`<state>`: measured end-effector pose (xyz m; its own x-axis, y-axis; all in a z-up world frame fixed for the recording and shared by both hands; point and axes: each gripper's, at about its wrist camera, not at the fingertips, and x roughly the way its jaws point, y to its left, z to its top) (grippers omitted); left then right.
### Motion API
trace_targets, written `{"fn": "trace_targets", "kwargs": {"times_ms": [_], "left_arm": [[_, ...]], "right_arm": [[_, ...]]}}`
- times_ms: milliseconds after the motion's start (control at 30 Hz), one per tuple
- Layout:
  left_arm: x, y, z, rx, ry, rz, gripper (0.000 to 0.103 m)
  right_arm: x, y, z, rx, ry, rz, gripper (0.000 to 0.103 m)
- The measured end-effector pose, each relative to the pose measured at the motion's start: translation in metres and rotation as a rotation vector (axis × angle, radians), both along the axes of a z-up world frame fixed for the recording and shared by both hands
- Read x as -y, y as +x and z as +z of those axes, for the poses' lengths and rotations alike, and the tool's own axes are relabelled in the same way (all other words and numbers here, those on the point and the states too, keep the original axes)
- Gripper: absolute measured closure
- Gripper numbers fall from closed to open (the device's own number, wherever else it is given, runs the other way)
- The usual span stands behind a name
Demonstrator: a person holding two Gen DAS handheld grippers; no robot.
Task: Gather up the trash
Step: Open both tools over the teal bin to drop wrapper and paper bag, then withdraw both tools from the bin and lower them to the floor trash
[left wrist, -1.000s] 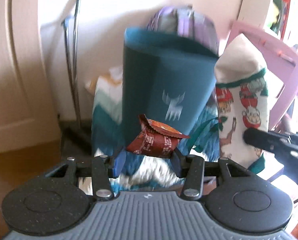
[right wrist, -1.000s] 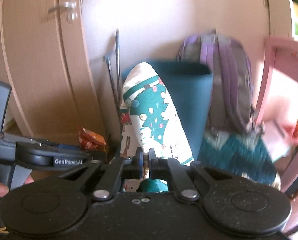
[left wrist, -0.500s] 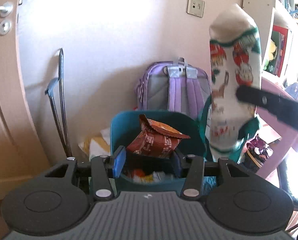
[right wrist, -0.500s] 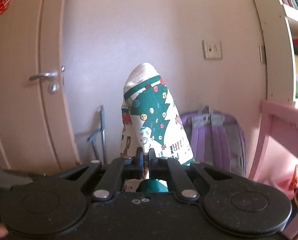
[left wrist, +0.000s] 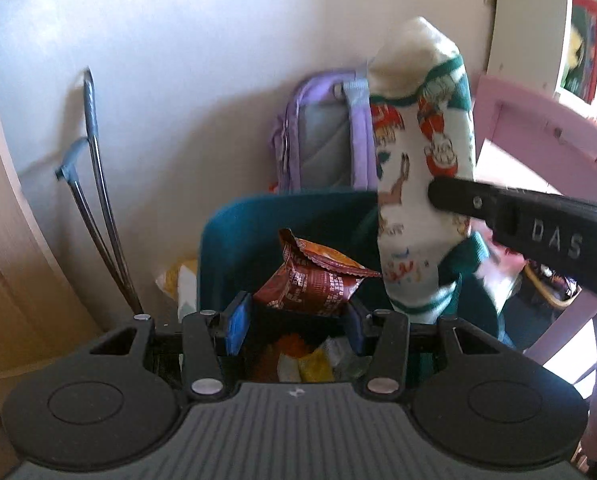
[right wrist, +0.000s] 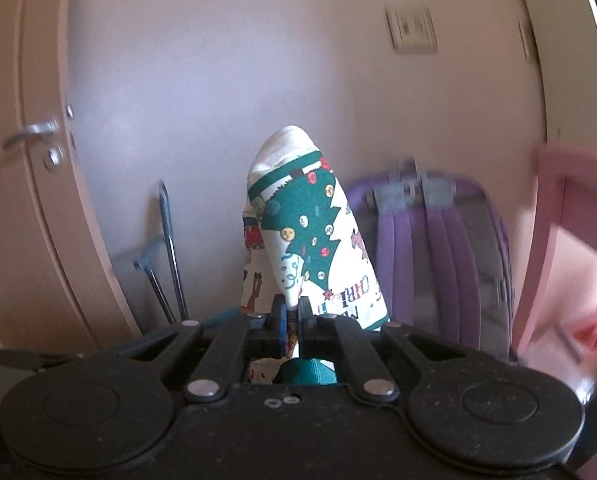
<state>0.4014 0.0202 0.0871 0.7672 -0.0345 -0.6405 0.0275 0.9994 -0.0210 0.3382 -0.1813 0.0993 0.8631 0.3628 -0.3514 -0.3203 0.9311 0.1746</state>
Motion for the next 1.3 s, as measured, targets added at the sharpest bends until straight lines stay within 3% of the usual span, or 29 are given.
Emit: {"fn": "trace_targets", "kwargs": {"times_ms": [233, 333, 567, 633, 667, 700, 867, 1300], "left_arm": [[-0.001, 0.024, -0.034, -0.13, 0.022, -0.017, 0.055], [0.005, 0.026, -0.038, -0.126, 0.067, -0.037, 0.055], [0.011, 0.03, -0.041, -0.142, 0.087, -0.049, 0.054], [0.013, 0.028, -0.04, -0.142, 0.088, -0.048, 0.049], [0.013, 0.028, -0.04, -0.142, 0.086, -0.045, 0.039], [0.012, 0.027, -0.039, -0.137, 0.085, -0.039, 0.034], [0.01, 0.02, -0.031, -0.119, 0.068, -0.02, 0.034], [0.012, -0.049, 0.016, -0.036, 0.048, -0.032, 0.03]], "right_arm": [[-0.009, 0.009, -0.033, -0.117, -0.073, 0.021, 0.099], [-0.013, 0.007, -0.039, -0.155, -0.101, 0.046, 0.098], [-0.011, 0.003, -0.043, -0.187, -0.128, 0.045, 0.091], [-0.008, 0.0, -0.041, -0.189, -0.129, 0.049, 0.087], [-0.006, -0.002, -0.039, -0.189, -0.13, 0.049, 0.085], [-0.004, -0.004, -0.038, -0.188, -0.131, 0.047, 0.084], [0.005, -0.019, -0.029, -0.178, -0.123, 0.037, 0.07], [0.017, -0.085, -0.001, -0.13, -0.142, 0.037, 0.056]]}}
